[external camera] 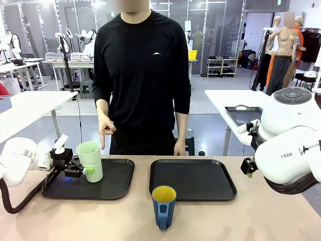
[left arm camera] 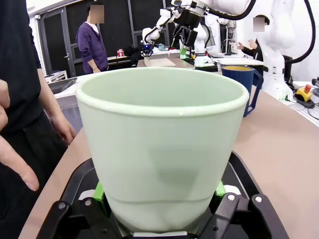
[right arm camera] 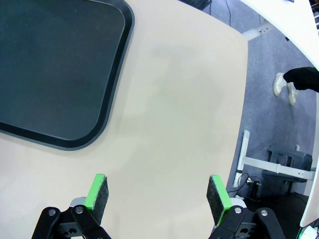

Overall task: Sort and store the cups by type.
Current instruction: Place the picked Reusable plastic cup into the Flat Tray indicated by the person.

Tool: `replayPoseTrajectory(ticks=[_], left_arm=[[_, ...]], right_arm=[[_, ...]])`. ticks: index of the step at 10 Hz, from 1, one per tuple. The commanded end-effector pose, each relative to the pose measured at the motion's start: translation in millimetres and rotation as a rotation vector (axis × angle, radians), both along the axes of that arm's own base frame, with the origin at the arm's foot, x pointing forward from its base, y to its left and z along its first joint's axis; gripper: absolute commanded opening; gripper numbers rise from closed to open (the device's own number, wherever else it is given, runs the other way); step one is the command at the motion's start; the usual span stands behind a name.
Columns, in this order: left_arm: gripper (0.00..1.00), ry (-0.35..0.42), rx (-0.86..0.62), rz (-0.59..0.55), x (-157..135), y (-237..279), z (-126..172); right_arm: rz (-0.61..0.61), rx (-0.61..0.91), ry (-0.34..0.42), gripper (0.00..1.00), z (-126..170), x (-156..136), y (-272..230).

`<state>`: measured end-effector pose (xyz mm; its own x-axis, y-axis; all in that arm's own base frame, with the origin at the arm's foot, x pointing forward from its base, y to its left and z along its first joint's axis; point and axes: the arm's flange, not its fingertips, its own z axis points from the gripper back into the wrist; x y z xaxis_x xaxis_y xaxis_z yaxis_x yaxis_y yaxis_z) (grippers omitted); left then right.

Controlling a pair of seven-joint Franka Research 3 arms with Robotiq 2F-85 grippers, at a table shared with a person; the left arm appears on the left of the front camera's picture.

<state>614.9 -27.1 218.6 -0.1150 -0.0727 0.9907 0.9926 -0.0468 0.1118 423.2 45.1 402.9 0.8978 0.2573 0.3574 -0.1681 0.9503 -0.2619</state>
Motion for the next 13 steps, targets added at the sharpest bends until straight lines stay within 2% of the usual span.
replayPoseTrajectory(ticks=[1,5,6,13], left_arm=[[0.85,-0.005,-0.008,0.002,9.2,3.5,-9.9],[0.85,0.020,-0.006,0.009,13.5,8.8,-17.9],[1.00,0.033,0.000,0.008,13.5,9.2,-17.6],[1.00,0.036,0.005,0.033,10.3,24.3,-12.4]], right_arm=[[0.003,-0.002,0.001,1.00,-1.0,-0.4,-0.2],[0.003,-0.002,0.001,1.00,-1.0,-0.4,-0.2],[0.003,-0.002,0.001,1.00,-1.0,-0.4,-0.2],[0.003,-0.002,0.001,1.00,-1.0,-0.4,-0.2]])
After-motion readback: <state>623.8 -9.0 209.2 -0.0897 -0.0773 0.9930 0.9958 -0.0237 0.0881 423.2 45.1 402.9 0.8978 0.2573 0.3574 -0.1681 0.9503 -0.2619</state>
